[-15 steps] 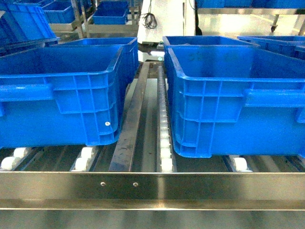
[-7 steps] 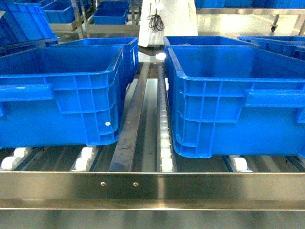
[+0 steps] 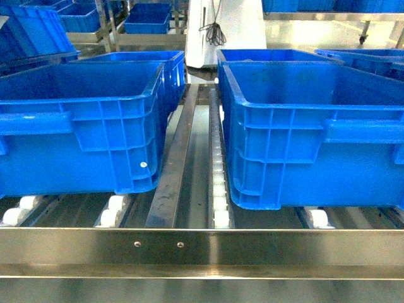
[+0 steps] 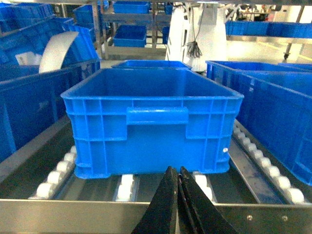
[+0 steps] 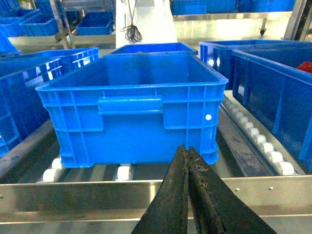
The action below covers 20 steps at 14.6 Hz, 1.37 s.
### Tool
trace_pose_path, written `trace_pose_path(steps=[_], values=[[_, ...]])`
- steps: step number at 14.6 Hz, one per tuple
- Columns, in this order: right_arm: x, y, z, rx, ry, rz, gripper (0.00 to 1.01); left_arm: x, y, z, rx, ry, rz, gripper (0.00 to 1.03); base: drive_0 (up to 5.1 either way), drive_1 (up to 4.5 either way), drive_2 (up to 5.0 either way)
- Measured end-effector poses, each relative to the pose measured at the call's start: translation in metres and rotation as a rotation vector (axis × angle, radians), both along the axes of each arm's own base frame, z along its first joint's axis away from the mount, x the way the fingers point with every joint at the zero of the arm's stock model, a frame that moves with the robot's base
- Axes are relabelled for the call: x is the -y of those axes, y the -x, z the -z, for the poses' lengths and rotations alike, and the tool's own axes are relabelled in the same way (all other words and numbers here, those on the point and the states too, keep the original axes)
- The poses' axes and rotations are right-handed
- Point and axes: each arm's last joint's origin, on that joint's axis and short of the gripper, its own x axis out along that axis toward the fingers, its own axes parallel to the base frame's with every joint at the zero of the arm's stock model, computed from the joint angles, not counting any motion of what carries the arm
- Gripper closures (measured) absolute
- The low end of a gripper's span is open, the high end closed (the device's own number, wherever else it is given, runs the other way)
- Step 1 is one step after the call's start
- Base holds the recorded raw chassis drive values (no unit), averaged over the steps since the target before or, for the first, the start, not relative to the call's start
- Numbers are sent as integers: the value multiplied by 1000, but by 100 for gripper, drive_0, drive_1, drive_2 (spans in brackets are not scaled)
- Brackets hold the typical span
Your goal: Sort blue parts and orange caps into right shelf containers
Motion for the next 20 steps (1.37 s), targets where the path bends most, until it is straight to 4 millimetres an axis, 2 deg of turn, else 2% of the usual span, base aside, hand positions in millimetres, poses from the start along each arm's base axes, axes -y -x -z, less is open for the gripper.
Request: trace_pose_path(steps=[4,5,11,12,13,20], values=[[0,0,0,-2,0,2,99,0,0,3,-15,1,2,100,0,0,0],[0,0,0,-3,0,2,94,0,0,3,-15,1,3,89,0,0,0],[0,0,0,-3,0,2,12,0,0,3,-15,1,2,7,0,0,0],[0,0,0,-3,0,2,1,0,0,3,-15,0,3,4,0,0,0],[0,0,0,-3,0,2,4,0,0,3,-15,0,3,5,0,0,0],[0,0,0,-3,0,2,3,0,0,3,-15,0,2,5,0,0,0]])
